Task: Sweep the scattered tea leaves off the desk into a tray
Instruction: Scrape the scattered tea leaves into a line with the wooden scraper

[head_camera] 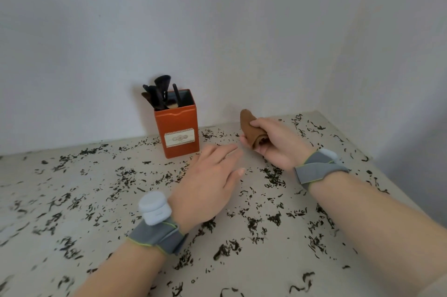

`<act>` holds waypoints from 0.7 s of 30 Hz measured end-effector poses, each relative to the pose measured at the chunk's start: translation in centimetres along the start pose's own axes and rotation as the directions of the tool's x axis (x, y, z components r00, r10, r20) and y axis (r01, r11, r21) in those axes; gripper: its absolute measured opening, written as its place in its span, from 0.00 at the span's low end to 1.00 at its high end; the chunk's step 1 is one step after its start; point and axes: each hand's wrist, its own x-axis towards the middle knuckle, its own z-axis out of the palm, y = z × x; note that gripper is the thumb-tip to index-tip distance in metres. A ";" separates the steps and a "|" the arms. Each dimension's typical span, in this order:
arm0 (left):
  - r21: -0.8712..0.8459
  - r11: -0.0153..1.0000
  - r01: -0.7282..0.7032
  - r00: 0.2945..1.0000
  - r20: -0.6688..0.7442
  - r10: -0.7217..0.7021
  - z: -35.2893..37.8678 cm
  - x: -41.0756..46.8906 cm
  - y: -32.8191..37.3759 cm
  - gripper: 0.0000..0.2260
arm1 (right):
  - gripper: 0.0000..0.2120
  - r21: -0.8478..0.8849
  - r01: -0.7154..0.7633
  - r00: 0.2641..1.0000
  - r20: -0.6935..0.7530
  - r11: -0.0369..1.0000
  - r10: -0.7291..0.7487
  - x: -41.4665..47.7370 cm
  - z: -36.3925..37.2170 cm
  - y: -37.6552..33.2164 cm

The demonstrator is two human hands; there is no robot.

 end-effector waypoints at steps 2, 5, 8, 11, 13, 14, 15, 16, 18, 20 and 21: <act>-0.003 1.000 -0.003 1.000 0.004 0.003 0.2 0.0 -0.1 0.25 | 0.12 -0.014 0.016 0.999 -0.039 1.000 -0.017 -0.2 -0.1 -0.2; -0.005 1.000 0.002 1.000 0.004 -0.002 0.4 0.0 -0.5 0.26 | 0.11 -0.115 0.059 0.993 -0.092 0.992 -0.070 -0.6 -0.9 -1.2; 0.025 1.000 -0.001 0.999 0.040 0.000 0.9 0.0 -0.6 0.25 | 0.09 -0.326 0.111 0.976 -0.140 0.939 -0.164 -1.2 -2.5 -2.9; 0.049 0.999 -0.008 0.996 0.088 0.004 1.5 0.1 -0.3 0.25 | 0.08 -0.498 0.132 0.946 -0.196 0.857 -0.259 -1.4 -4.2 -5.0; 0.056 0.998 -0.025 0.993 0.115 0.019 1.8 0.4 0.0 0.26 | 0.08 -0.589 0.125 0.928 -0.215 0.798 -0.304 -1.5 -5.3 -6.4; 0.066 0.997 -0.034 0.992 0.125 0.025 1.9 0.3 0.1 0.27 | 0.08 -0.634 0.122 0.917 -0.223 0.763 -0.332 -1.5 -5.7 -7.1; 0.072 0.996 -0.044 0.990 0.135 0.035 1.9 0.4 0.1 0.28 | 0.08 -0.689 0.119 0.896 -0.236 0.715 -0.377 -1.4 -6.2 -7.9; 0.074 0.996 -0.052 0.988 0.146 0.041 2.0 0.4 0.2 0.28 | 0.08 -0.759 0.107 0.863 -0.250 0.642 -0.439 -1.2 -6.8 -8.7; 0.070 0.996 -0.056 0.986 0.164 0.044 2.2 0.5 0.2 0.28 | 0.07 -0.897 0.046 0.779 -0.244 0.440 -0.578 -0.9 -7.8 -10.5; 0.064 0.996 -0.057 0.983 0.179 0.044 2.2 0.6 0.2 0.28 | 0.04 -0.978 -0.025 0.708 -0.163 0.207 -0.687 -0.7 -8.7 -12.4; 0.065 0.996 -0.054 0.982 0.186 0.041 2.2 0.6 0.2 0.28 | 0.03 -0.995 -0.063 0.689 -0.100 0.078 -0.718 -0.6 -9.3 -13.1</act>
